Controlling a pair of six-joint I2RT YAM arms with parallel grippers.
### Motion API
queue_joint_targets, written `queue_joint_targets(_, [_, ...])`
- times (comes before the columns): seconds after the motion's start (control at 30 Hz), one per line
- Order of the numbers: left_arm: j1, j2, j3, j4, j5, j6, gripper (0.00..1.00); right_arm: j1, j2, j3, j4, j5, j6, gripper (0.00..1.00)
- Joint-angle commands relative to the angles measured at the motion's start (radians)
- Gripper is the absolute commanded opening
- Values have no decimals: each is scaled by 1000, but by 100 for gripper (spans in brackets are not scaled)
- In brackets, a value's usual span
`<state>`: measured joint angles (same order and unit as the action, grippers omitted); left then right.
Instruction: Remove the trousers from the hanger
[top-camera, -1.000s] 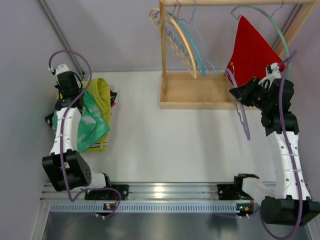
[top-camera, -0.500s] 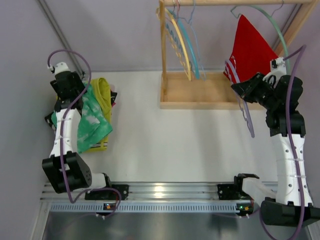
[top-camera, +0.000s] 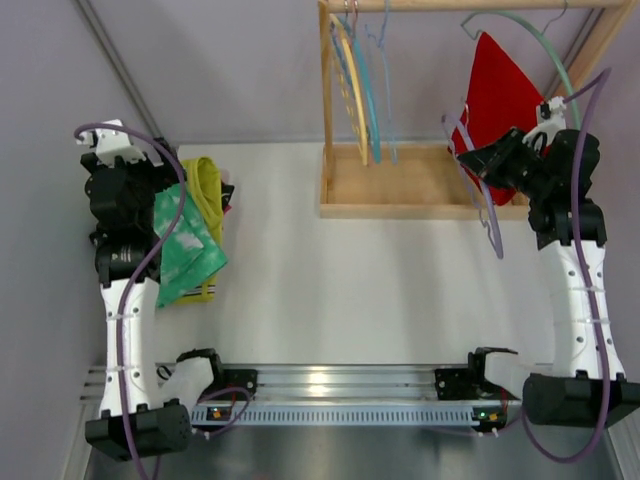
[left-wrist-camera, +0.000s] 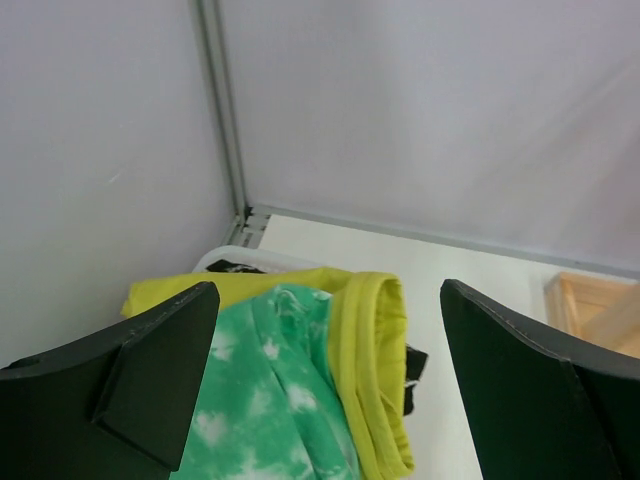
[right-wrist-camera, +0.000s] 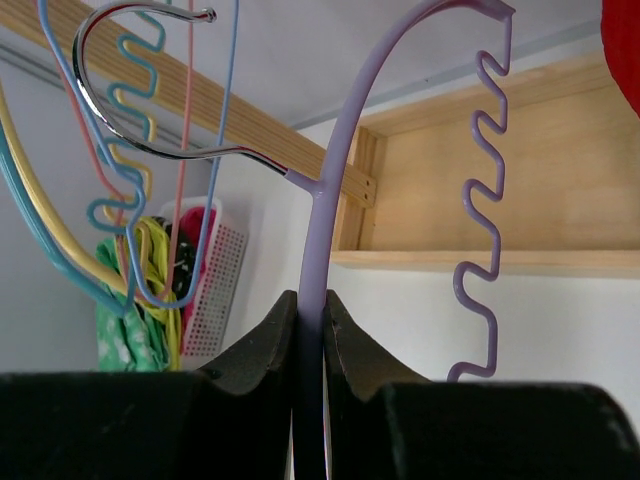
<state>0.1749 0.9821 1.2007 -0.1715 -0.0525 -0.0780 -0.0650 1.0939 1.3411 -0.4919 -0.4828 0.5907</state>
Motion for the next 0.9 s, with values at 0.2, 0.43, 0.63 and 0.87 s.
queue_joint_targets(0.2, [-52,-111,-29,26,112,35,99,97,196,320,216,-1,61,0])
queue_joint_targets(0.43, [-52,-141,-20,-5,121,11,99,178,334,527,269,47,41,0])
queue_joint_targets(0.63, [-54,-152,2,-23,125,-28,99,243,440,636,300,138,55,0])
queue_joint_targets(0.87, [-54,-171,19,-46,121,-46,99,249,590,796,274,207,86,0])
